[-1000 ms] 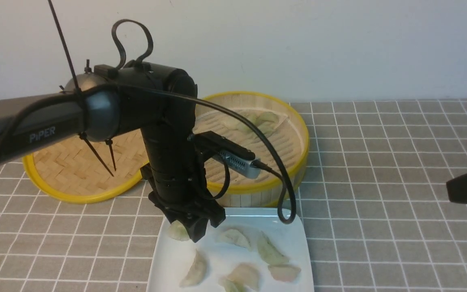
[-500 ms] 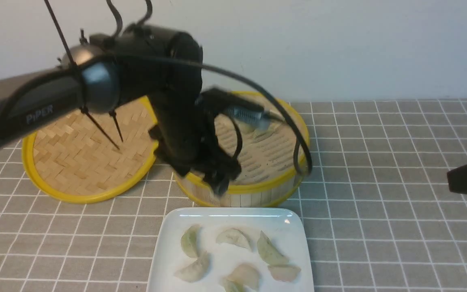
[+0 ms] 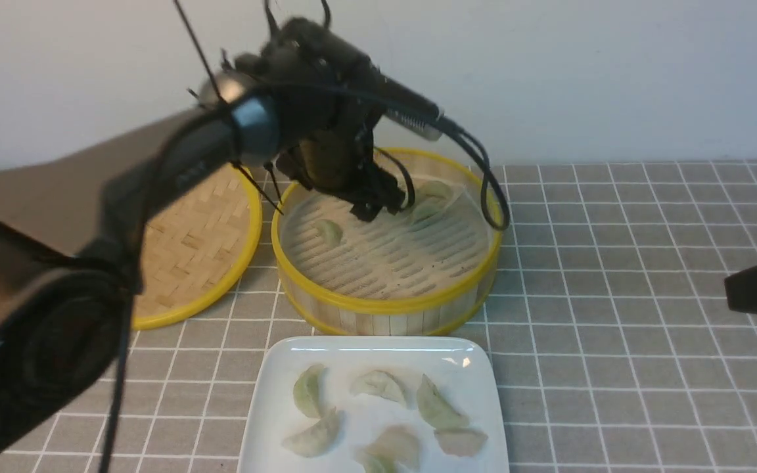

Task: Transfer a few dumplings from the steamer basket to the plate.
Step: Use the left arm to grab a dumpling from the steamer

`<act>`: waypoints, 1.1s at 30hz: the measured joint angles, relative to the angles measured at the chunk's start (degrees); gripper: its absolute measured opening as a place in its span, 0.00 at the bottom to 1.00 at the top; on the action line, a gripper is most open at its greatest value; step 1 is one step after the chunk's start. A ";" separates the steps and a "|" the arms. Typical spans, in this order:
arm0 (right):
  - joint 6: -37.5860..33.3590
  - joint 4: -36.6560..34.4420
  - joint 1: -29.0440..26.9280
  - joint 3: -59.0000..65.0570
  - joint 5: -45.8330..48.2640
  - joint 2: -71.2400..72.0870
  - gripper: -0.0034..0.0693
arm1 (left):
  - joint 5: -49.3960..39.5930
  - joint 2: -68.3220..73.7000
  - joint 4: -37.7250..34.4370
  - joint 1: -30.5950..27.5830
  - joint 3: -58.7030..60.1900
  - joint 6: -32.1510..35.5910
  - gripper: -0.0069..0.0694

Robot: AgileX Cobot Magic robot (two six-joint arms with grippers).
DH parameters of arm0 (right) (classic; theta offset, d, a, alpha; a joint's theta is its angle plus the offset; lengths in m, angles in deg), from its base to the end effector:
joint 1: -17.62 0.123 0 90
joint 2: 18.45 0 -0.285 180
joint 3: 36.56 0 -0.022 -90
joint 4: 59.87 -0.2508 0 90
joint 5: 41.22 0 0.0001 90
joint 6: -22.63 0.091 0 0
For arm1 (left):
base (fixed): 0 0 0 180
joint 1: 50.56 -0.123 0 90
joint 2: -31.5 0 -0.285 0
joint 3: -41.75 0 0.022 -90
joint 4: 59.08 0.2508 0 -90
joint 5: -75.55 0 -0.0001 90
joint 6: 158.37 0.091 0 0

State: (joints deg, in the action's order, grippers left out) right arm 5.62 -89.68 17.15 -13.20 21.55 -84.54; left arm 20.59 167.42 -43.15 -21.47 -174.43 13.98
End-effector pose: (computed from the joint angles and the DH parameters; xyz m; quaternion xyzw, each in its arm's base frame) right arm 0.1776 0.0388 0.3381 -0.0762 0.9369 0.2121 0.2673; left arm 0.4424 -0.2227 0.2210 0.2316 0.9396 0.0532 0.2462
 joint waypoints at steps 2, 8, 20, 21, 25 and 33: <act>0.00 0.04 0.00 0.00 0.44 0.00 0.03 | 0.00 2.44 0.12 -0.12 -1.35 -4.85 0.84; 0.00 0.04 0.00 0.00 0.86 0.00 0.03 | -0.33 5.20 -0.53 -1.14 -3.90 -14.28 0.84; 0.00 -0.02 0.00 0.00 0.98 0.00 0.03 | 0.00 8.10 -2.26 -3.03 -4.34 -18.83 0.84; 0.00 -0.02 0.00 0.00 0.98 0.00 0.03 | 0.16 8.15 -2.36 -3.03 -4.47 -18.83 0.84; 0.00 -0.02 0.00 0.00 1.02 0.00 0.03 | 1.62 8.86 -3.05 -3.03 -4.72 -18.83 0.80; 0.00 -0.02 0.06 0.00 1.02 0.00 0.03 | 1.34 9.00 -2.69 -2.96 -5.42 -16.79 0.30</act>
State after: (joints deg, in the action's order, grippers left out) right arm 5.62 -89.70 17.21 -13.20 22.56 -84.54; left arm 21.93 176.42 -45.84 -24.43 -179.85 -2.80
